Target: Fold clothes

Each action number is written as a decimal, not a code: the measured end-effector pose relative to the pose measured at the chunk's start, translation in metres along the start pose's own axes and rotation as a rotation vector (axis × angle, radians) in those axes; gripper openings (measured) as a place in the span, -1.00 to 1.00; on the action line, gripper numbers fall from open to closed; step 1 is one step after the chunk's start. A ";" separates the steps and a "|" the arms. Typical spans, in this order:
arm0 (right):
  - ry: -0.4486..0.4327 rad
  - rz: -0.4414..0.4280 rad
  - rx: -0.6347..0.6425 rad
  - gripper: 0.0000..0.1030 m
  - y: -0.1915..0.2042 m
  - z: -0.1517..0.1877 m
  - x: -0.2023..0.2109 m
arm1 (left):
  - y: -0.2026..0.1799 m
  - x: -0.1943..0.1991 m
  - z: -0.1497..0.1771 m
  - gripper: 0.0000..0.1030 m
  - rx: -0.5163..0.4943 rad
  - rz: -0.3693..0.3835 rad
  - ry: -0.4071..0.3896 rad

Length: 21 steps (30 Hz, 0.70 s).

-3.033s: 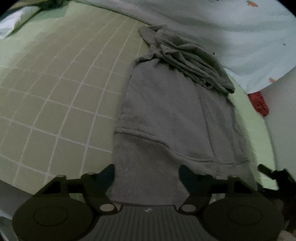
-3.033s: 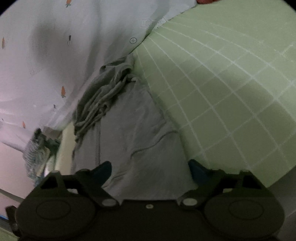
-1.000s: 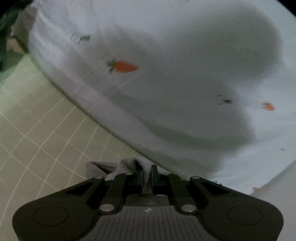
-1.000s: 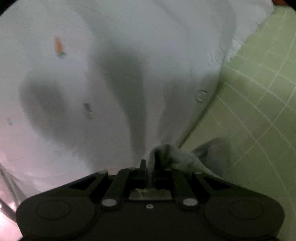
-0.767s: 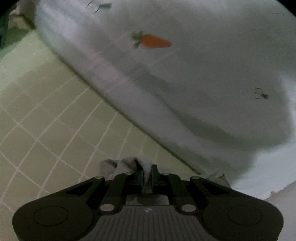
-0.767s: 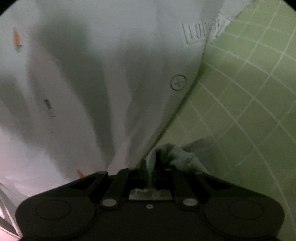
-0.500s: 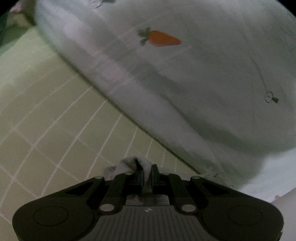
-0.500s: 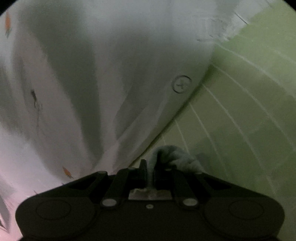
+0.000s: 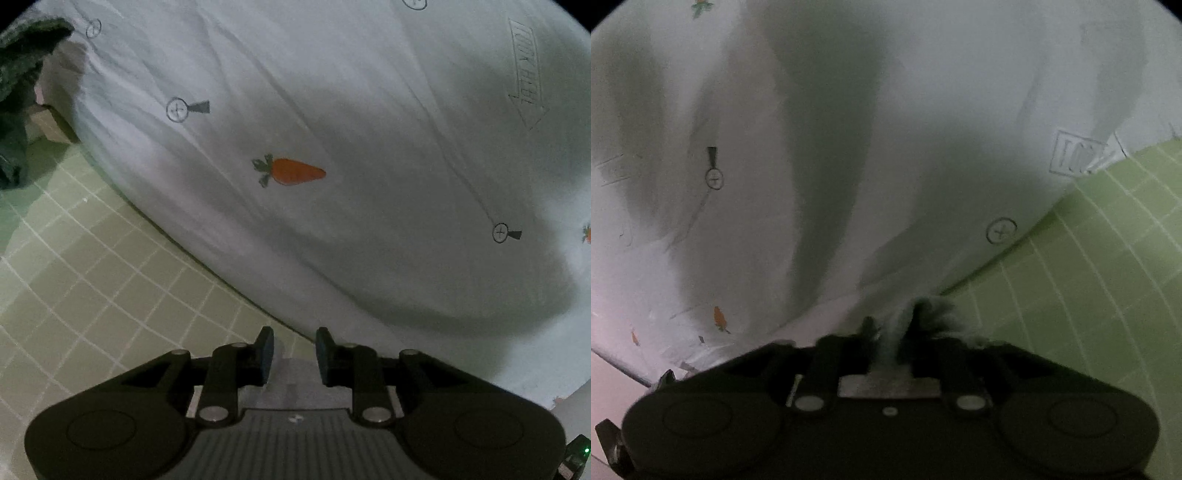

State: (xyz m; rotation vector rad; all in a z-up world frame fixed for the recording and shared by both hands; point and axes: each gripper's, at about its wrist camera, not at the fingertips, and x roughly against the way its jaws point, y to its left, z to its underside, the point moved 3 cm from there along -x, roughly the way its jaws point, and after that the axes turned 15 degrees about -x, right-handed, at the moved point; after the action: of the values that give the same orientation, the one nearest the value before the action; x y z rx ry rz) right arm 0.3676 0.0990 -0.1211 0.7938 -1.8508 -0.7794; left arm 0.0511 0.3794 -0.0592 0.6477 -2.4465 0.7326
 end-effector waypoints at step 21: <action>-0.024 0.240 0.472 1.00 -0.019 0.056 0.012 | -0.017 -0.014 0.077 0.99 -0.302 -0.070 0.223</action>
State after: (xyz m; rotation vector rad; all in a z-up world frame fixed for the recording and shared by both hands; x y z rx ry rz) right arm 0.3160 0.0878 -0.1496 0.8305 -2.1362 -0.1985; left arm 0.0462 0.3246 -0.1167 0.5017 -2.2536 0.3738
